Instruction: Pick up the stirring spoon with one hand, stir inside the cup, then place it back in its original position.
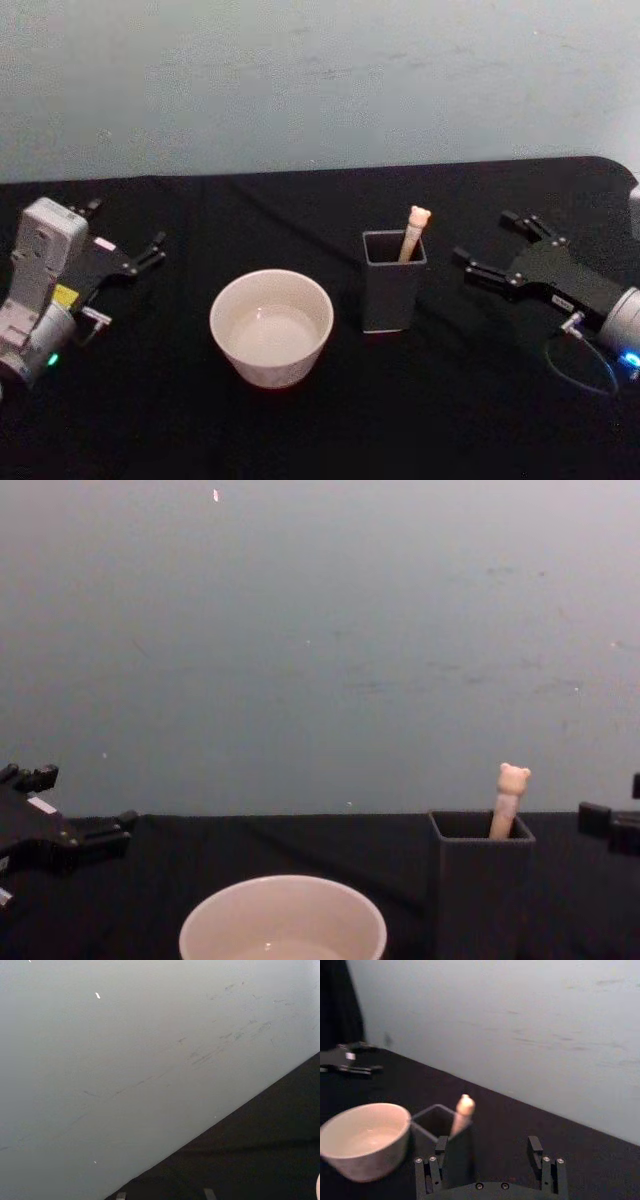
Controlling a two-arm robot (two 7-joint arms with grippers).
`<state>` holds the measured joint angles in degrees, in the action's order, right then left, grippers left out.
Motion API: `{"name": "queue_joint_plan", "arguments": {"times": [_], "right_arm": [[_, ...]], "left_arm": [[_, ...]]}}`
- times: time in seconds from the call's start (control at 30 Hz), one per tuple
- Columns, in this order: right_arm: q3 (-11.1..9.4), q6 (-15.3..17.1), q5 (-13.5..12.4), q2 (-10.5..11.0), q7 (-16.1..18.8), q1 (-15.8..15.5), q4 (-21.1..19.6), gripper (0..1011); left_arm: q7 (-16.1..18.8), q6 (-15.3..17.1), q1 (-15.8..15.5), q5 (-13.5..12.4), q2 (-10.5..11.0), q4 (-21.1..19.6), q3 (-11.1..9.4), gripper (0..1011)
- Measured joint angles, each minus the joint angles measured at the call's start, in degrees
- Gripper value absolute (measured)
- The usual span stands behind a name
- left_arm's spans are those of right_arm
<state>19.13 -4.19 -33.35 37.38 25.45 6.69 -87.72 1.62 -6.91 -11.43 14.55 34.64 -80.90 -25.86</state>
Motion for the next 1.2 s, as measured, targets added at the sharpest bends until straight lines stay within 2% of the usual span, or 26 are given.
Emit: {"name": "queue_joint_plan", "arguments": {"times": [0.1, 0.2, 0.3, 0.43, 0.83, 1.2], "right_arm": [[-0.1, -0.1, -1.7, -0.1, 3.3, 0.2, 0.6, 1002], [0.0, -1.0, -3.4, -0.7, 8.7, 1.5, 2.5, 1002], [0.5, -1.7, -3.4, -1.4, 10.9, 2.7, 4.0, 1002], [2.0, -2.8, -2.5, -3.2, 13.6, 6.0, 7.5, 1002], [5.2, -2.8, -0.1, -8.5, 15.5, 14.2, 16.5, 1002], [6.2, -1.6, 0.0, -10.8, 16.1, 17.5, 20.7, 1002]], "left_arm": [[0.0, 0.0, 0.0, 0.0, 0.0, 0.0, 0.0, 1001], [0.0, 0.0, 0.0, 0.0, 0.0, 0.0, 0.0, 1001], [0.0, 0.0, 0.0, 0.0, 0.0, 0.0, 0.0, 1001], [0.0, 0.0, 0.0, 0.0, 0.0, 0.0, 0.0, 1001], [0.0, 0.0, 0.0, 0.0, 0.0, 0.0, 0.0, 1001], [0.0, 0.0, 0.0, 0.0, 0.0, 0.0, 0.0, 1001]]}}
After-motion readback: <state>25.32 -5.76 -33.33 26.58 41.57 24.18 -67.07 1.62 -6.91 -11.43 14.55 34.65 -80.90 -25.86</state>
